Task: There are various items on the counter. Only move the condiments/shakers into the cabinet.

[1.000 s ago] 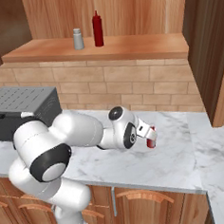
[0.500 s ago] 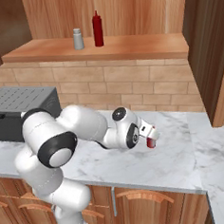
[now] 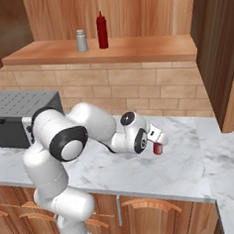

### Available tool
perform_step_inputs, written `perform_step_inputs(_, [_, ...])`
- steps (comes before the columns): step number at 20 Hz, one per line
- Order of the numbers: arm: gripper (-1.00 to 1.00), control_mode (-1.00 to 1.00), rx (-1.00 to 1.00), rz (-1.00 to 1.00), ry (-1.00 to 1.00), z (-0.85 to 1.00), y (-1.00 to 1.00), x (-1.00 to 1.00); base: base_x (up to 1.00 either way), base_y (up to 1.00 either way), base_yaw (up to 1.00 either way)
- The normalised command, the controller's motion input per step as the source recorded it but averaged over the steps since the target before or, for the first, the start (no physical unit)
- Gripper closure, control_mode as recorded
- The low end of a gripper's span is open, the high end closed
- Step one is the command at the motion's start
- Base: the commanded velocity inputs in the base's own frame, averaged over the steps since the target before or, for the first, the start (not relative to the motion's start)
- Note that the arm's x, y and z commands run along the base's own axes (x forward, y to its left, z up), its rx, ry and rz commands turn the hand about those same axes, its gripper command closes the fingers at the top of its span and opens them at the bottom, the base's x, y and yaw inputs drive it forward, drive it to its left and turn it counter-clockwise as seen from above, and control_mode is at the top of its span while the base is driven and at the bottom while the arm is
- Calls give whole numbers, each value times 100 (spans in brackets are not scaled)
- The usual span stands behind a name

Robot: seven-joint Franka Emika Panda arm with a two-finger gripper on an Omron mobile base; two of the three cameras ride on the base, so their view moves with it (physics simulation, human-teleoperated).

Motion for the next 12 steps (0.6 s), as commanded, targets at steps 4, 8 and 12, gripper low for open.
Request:
perform_step_inputs(4, [-100, -100, 0, 0, 0, -9, -11, 18, 0, 0, 0])
perform_step_inputs(8, [-100, -100, 0, 0, 0, -12, -13, 15, 0, 0, 0])
perform_step_inputs(12, [100, -100, 0, 0, 0, -8, -7, 12, 0, 0, 0])
